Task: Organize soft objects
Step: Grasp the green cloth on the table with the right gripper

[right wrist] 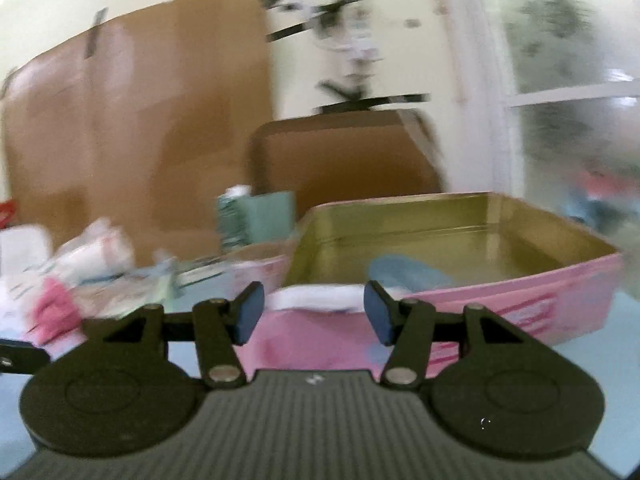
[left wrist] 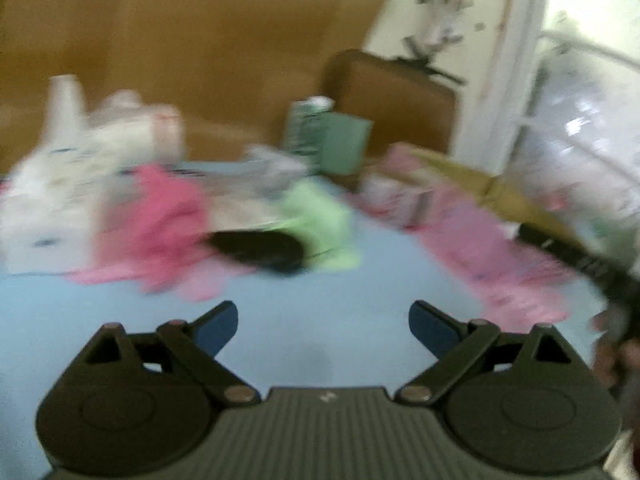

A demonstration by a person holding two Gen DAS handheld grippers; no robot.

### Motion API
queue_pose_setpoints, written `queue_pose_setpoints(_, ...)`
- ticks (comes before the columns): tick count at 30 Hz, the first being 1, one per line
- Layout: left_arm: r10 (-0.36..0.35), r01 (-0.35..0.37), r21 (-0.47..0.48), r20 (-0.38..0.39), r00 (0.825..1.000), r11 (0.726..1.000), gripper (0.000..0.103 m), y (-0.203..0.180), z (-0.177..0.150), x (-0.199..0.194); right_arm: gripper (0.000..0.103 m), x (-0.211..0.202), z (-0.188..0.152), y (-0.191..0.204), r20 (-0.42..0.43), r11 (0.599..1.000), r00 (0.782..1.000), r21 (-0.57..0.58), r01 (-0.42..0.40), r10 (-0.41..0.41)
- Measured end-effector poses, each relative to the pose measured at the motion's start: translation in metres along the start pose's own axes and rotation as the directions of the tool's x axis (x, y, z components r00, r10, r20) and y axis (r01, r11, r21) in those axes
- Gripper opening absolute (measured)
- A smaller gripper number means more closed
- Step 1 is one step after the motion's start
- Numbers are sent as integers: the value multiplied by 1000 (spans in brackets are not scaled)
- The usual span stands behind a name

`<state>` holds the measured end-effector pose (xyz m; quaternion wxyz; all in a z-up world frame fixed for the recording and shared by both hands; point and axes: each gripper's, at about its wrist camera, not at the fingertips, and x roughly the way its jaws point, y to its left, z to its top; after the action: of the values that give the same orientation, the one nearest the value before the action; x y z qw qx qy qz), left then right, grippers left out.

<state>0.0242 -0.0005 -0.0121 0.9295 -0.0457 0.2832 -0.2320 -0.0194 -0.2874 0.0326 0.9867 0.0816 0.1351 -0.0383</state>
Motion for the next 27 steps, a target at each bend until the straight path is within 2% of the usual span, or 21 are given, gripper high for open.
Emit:
queue_pose_setpoints(1, 31, -31, -13, -2, 1000, 999, 96, 10, -3, -4, 58, 2, -1, 11, -17, 999, 999, -19, -34, 34)
queue_pose_setpoints(3, 27, -26, -77, 13, 1000, 997, 96, 29, -4, -14, 58, 8, -1, 30, -60, 994, 993, -46, -103, 100)
queue_pose_setpoints(5, 62, -58, -112, 34, 997, 992, 96, 42, -4, -19, 58, 18, -2, 48, -118, 982, 979, -64, -175, 167)
queue_pose_setpoints(8, 21, -15, -194, 27, 999, 981, 96, 57, -3, -16, 58, 39, -1, 74, -185, 966, 959, -105, -236, 214)
queue_pose_setpoints(11, 8, -1, -212, 34, 999, 977, 96, 60, -2, -14, 58, 70, 4, 90, -235, 966, 948, -94, -240, 213)
queue_pose_setpoints(16, 8, 4, -166, 71, 997, 986, 96, 50, -5, -20, 57, 125, 10, 106, -323, 978, 926, 1, -208, 197)
queue_pose_setpoints(17, 10, 1, -156, 70, 997, 988, 96, 48, -5, -19, 54, 135, 9, 110, -343, 979, 919, 13, -201, 193)
queue_pose_setpoints(18, 12, -1, -148, 69, 998, 989, 96, 46, -5, -19, 34, 141, 5, 113, -361, 980, 913, 22, -198, 192)
queue_pose_setpoints(19, 12, -2, -145, 67, 998, 989, 96, 46, -5, -18, 20, 147, 2, 115, -386, 979, 901, 29, -201, 197)
queue_pose_setpoints(20, 12, -2, -146, 66, 998, 989, 96, 46, -5, -18, 8, 145, -1, 116, -382, 981, 906, 19, -193, 186)
queue_pose_setpoints(23, 12, -2, -158, 60, 998, 987, 96, 49, -5, -18, 7, 127, -5, 106, -364, 980, 910, 38, -197, 198)
queue_pose_setpoints(27, 16, -10, -163, 40, 999, 986, 97, 49, -3, -14, 6, 82, -14, 74, -343, 971, 910, 29, -238, 233)
